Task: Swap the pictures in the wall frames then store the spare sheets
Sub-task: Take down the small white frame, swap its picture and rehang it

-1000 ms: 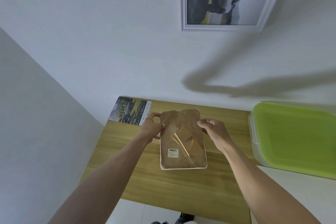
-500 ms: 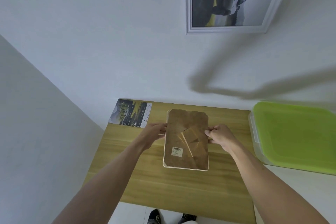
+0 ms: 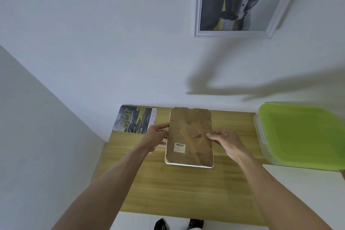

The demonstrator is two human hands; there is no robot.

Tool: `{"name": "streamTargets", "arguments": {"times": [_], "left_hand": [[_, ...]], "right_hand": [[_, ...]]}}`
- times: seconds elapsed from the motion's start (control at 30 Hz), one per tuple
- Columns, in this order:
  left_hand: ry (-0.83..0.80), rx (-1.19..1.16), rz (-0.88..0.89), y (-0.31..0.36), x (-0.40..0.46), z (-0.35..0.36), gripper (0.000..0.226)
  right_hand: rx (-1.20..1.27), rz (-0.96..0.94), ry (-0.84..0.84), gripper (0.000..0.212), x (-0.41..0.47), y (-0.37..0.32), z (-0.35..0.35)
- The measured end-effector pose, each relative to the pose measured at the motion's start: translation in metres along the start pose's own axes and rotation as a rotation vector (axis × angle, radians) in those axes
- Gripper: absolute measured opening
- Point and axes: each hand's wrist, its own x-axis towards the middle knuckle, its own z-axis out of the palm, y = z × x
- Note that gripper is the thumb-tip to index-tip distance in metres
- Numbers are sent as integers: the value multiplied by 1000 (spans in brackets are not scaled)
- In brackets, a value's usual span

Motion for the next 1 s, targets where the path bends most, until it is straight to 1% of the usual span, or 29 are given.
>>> {"name": "streamTargets", "arguments": {"times": [0.07, 0.1, 0.13, 0.17, 0.2, 0.23, 0.27, 0.37, 0.43, 0.5, 0.57, 0.67, 0.77, 0.9, 1.0], "left_hand": [[14, 13, 11, -3, 0, 0, 36], [25, 17, 12, -4, -1, -1, 34], [36, 18, 12, -6, -1, -3, 33], [43, 15, 10, -7, -1, -4, 34], [47, 15, 12, -7, -3, -4, 34], [50, 19, 16, -7, -4, -4, 34], [53, 27, 21, -6, -6, -4, 33], [83, 62, 35, -9, -7, -2, 32], [87, 98, 40, -11, -8, -2, 33], [24, 117, 20, -11, -10, -4, 33], [-80, 116, -20, -8, -15, -6, 34], [-159, 114, -45, -7, -16, -10, 40], [-144, 116, -30, -11, -15, -9, 51], [-72, 73, -1, -18, -11, -8, 58], [-34, 34, 19, -23, -9, -6, 74]], "right_hand": [[-16, -2, 49, 21, -1, 1, 1], [-56, -14, 47, 26, -1, 2, 1], [-99, -24, 22, 27, -3, 2, 1], [-121, -24, -29, 24, -5, 1, 2], [-124, -15, -94, 19, -9, -1, 5], [-110, 3, -138, 20, -11, 0, 7], [-88, 22, -139, 21, -13, 0, 11], [-108, 51, -31, 12, -11, 5, 19], [-140, 72, 12, 7, -9, 8, 21], [-156, 80, 34, 5, -7, 11, 21], [-163, 86, 59, 6, -6, 14, 20], [-135, 101, 74, 15, -7, 20, 19], [-111, 100, 70, 22, -16, 18, 19], [-164, 86, 34, 10, -18, 15, 19], [-232, 84, 71, 13, -12, 22, 20]]}}
